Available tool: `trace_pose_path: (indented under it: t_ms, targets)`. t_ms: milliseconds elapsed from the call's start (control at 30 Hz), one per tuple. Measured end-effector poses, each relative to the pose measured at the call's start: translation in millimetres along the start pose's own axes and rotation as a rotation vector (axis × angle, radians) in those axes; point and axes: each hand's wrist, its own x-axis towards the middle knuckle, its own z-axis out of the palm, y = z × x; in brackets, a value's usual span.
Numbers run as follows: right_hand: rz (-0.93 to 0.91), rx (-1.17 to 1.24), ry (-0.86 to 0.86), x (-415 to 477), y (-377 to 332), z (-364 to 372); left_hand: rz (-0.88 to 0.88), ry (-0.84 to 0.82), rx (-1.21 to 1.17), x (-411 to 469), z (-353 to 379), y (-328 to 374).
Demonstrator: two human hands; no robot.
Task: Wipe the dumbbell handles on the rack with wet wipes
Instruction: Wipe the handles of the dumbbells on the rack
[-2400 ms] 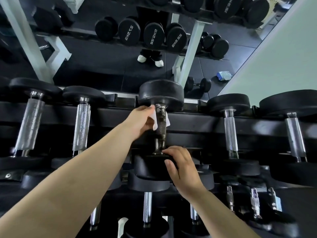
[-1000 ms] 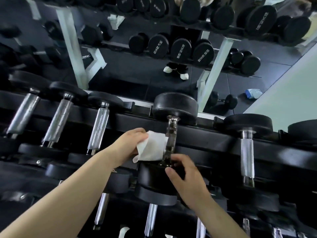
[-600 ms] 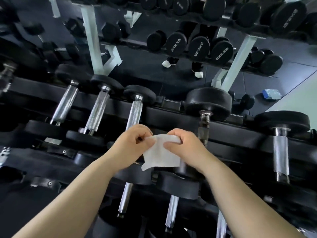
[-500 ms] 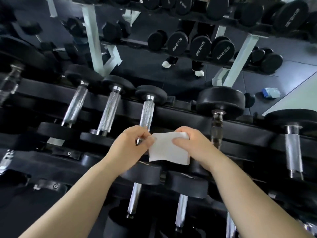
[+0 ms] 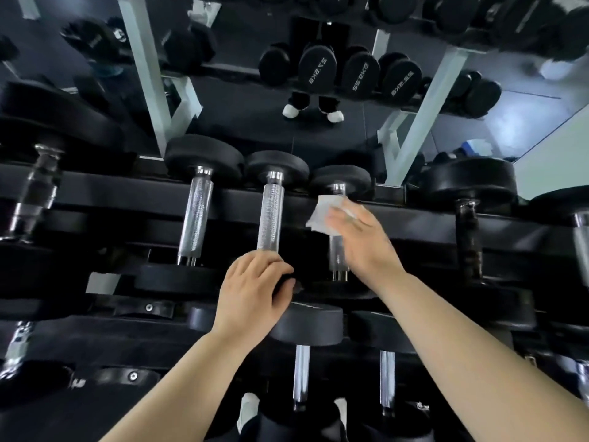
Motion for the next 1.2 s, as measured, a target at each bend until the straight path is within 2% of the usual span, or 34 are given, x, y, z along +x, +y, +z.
trace_pose_path:
  t_ms: [200, 300, 467, 533, 600, 700, 967, 1033, 1133, 1200]
  targets:
    - [-0.298, -0.206, -0.309, -9, 10, -4, 0.046, 0.045, 0.058, 0, 8, -3]
    - [-0.462, -0.3, -0.274, 6, 17, -7, 0.096, 0.057, 0.092, 1, 10, -8]
    - [-0.324, -0.285, -0.246, 24, 18, 2, 0.088, 0.078, 0.107, -1, 12, -8]
    - [-0.329, -0.252, -0.265, 14, 15, 0, 0.091, 0.099, 0.113, -1, 14, -8]
    - [-0.395, -0.207, -0.331, -1, 19, -4, 0.094, 0.112, 0.119, -1, 15, -9]
    - [-0.351, -0.129, -0.453, -9, 22, -8, 0.096, 0.135, 0.129, 0, 15, -8]
    - [-0.288, -0.255, -0.332, 24, 19, -5, 0.116, 0.162, 0.124, -2, 18, -10]
    - [-0.363, -0.221, -0.306, 10, 17, -4, 0.108, 0.161, 0.119, -3, 18, -11]
    - [-0.489, -0.22, -0.398, -6, 22, -10, 0.124, 0.164, 0.113, -2, 18, -11]
    - [-0.545, -0.27, -0.358, 4, 24, -10, 0.129, 0.155, 0.115, -2, 18, -12]
